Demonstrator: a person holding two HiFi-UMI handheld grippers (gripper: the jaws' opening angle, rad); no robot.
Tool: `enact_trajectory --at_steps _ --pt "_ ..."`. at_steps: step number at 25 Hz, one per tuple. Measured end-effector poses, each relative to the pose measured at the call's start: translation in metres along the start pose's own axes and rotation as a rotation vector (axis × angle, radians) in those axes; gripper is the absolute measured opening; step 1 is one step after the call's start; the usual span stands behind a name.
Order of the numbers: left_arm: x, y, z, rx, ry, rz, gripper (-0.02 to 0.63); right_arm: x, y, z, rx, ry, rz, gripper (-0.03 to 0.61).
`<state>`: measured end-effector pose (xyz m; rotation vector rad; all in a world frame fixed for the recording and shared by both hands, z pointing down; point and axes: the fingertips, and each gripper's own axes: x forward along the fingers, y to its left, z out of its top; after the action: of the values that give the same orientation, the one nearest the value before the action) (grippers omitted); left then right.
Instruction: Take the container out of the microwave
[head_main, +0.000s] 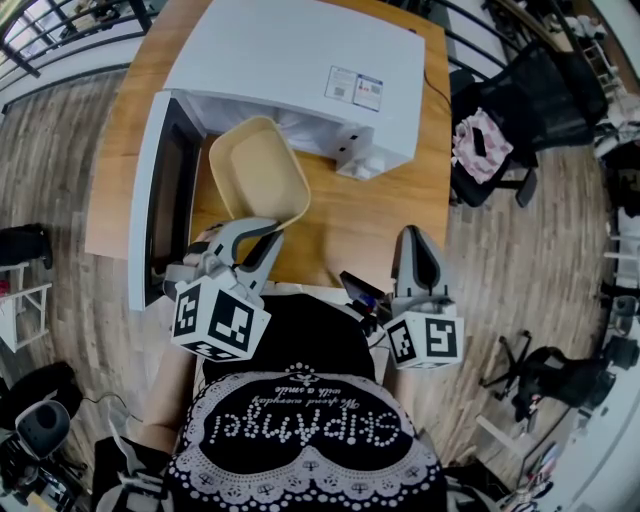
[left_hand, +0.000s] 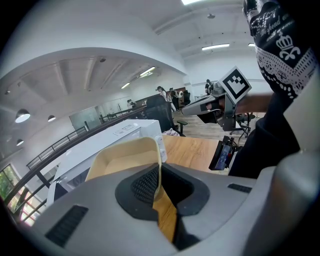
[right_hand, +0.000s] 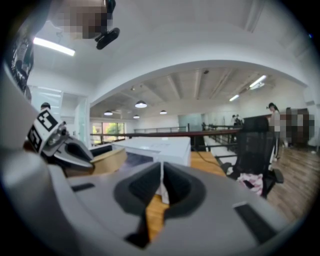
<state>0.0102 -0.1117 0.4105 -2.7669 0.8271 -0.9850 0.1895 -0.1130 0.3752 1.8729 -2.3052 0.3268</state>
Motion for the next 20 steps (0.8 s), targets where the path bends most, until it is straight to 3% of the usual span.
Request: enact_trajectory --at_steps 20 --pt "0.0000 -0.0035 -0.0006 0.000 0.000 -0.011 0.041 -0.0041 -0.0019 -0.0027 0.005 0.010 -0.015 0.038"
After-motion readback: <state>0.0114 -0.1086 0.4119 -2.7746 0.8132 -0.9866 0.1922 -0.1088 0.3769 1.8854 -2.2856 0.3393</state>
